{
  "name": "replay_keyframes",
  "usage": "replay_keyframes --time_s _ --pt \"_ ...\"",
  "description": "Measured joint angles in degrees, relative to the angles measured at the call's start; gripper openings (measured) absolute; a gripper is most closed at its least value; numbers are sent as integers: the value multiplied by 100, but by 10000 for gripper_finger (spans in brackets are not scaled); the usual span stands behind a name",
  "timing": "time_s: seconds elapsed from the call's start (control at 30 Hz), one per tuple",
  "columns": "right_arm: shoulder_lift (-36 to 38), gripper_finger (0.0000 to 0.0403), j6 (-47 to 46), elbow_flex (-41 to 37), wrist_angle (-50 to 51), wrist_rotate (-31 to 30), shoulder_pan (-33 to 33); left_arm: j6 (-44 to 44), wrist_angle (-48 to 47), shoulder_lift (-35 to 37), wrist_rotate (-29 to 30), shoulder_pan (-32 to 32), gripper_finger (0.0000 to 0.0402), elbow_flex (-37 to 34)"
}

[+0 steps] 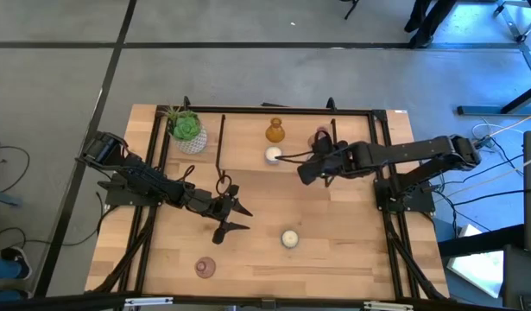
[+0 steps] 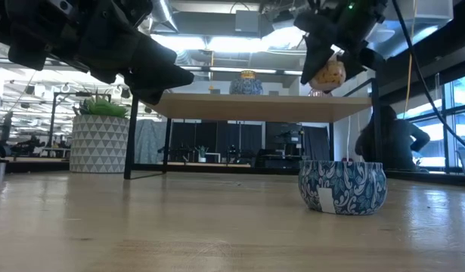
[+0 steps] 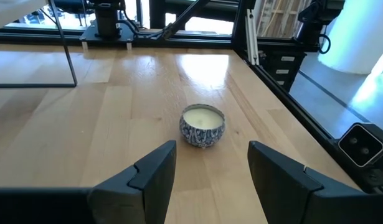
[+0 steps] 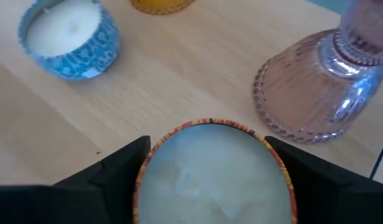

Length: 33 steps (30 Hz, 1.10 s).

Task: Pick & Place candle stick holders
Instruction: Put the yellow scented candle on the shelf aligned with the light blue scented candle

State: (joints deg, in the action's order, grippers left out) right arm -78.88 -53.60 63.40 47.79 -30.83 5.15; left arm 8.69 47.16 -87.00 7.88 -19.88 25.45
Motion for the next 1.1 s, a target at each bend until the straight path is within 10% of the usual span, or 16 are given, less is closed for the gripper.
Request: replay_keyframes --time_s 1.1 --pt "-534 311 29 14 78 -186 -132 -44 13 0 2 0 196 0"
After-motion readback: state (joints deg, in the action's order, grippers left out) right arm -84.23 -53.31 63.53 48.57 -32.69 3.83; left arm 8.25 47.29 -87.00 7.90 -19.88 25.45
